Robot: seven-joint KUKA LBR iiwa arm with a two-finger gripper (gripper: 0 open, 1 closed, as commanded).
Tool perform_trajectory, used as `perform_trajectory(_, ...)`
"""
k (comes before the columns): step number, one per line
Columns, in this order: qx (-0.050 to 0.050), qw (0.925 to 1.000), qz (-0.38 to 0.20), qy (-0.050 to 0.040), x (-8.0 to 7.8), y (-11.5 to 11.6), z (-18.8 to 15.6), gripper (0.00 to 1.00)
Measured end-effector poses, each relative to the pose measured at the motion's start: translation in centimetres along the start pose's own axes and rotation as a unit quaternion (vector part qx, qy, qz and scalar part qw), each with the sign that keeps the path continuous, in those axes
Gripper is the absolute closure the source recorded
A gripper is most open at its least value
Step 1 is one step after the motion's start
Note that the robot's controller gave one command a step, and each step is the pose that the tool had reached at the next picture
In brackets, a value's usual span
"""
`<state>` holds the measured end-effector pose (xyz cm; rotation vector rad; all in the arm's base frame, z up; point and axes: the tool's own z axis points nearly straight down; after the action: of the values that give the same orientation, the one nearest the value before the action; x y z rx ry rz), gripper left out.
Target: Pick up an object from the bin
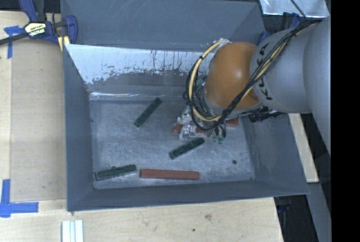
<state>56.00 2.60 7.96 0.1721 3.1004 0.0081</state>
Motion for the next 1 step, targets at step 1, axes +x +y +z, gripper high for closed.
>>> perform_trajectory(1,0.001,1.0,0.0,0.0041,0.22,-0.04,-0.26,1.0)
